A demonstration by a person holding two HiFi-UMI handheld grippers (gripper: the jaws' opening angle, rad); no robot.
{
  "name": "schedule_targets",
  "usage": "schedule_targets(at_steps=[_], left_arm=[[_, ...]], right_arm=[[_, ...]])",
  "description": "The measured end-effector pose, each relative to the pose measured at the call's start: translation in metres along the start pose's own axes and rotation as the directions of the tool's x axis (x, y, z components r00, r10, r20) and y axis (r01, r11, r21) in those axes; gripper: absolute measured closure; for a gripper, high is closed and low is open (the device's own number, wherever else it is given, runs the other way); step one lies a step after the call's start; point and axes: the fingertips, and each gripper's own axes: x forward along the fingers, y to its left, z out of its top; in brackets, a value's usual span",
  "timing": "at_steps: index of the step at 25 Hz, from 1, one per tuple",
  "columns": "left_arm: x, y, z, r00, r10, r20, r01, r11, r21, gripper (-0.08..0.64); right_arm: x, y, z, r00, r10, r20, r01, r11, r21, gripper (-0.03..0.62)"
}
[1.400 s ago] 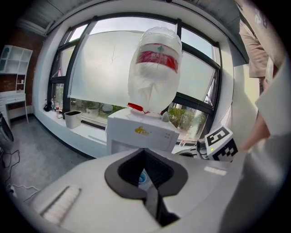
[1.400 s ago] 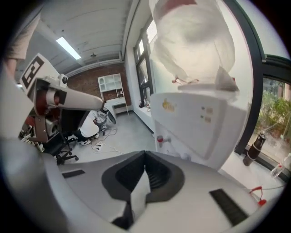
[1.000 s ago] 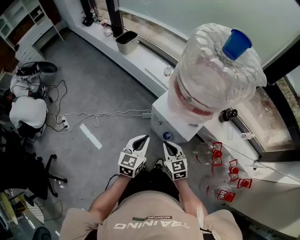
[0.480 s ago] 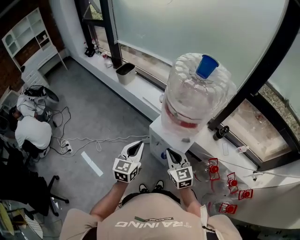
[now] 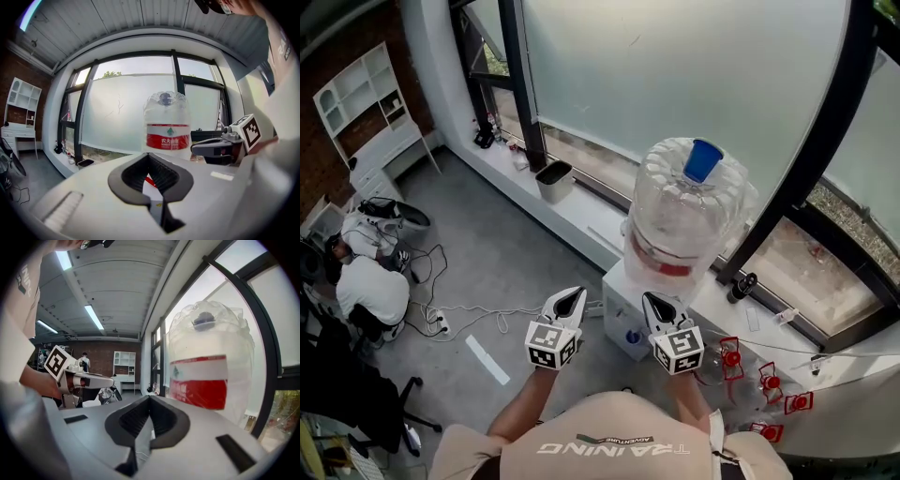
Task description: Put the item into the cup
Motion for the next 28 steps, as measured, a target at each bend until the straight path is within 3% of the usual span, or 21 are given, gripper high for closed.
schedule_targets(at_steps=[10, 20, 28], left_arm=[[-0.008, -0.003, 0.029, 0.997, 0.039, 0.062, -0.042, 0.998, 0.045, 0.552], [-0.013, -0.012, 0.027, 0.999, 0.015, 0.039, -0.018, 0.996, 0.082, 0.552], [-0.01, -0.011, 0.021, 1.0, 0.004, 0.02, -0.006, 0.997, 0.072, 0.552]], right_arm=[[0.003, 0.005, 0.035, 0.996, 0.028, 0.083, -0.024, 0.999, -0.043, 0.581], [0.002, 0.02, 0.032, 0.996, 0.053, 0.075, -0.048, 0.997, -0.067, 0.581], [-0.001, 0.021, 0.021, 0.999, 0.038, 0.039, -0.035, 0.997, -0.074, 0.581]])
